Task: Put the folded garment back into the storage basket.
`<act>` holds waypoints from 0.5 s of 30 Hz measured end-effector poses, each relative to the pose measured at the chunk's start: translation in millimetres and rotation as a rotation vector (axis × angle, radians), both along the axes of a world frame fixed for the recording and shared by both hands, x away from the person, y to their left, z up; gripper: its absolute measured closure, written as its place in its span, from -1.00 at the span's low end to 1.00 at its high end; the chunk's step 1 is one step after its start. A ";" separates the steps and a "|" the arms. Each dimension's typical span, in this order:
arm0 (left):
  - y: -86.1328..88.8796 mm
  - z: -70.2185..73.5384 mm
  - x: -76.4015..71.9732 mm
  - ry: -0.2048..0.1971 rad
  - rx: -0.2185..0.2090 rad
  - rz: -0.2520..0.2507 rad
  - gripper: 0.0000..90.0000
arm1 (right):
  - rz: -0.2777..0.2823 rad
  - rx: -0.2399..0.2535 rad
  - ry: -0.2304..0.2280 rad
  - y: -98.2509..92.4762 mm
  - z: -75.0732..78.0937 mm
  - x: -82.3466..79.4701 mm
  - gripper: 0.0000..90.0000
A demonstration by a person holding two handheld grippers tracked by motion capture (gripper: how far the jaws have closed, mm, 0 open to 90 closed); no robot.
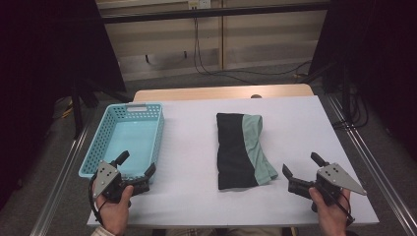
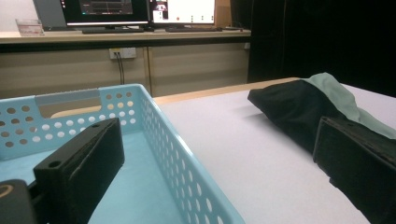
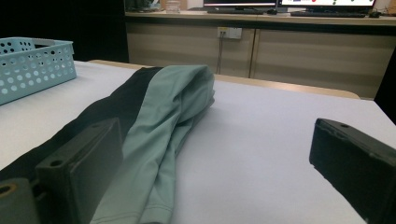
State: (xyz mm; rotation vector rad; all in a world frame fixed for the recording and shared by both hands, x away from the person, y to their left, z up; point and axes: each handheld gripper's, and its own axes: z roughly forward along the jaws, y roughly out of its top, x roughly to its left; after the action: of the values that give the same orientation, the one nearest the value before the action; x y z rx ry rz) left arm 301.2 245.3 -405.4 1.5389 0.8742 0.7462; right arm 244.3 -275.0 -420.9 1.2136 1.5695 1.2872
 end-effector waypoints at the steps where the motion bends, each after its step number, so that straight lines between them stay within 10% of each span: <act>1: -0.1 -0.1 0.1 0.000 0.000 0.000 -0.96 | -0.001 -0.002 0.001 0.0 0.0 0.2 -0.95; 15: -14.1 2.3 1.8 0.026 0.047 -0.039 -0.95 | 0.072 0.016 0.045 2.5 -0.9 2.9 -0.97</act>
State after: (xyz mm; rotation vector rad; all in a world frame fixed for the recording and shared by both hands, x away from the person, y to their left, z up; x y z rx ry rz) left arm 303.0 231.2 -403.2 1.6057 0.8495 0.7243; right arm 247.2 -272.5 -421.8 1.2137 1.6520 1.3293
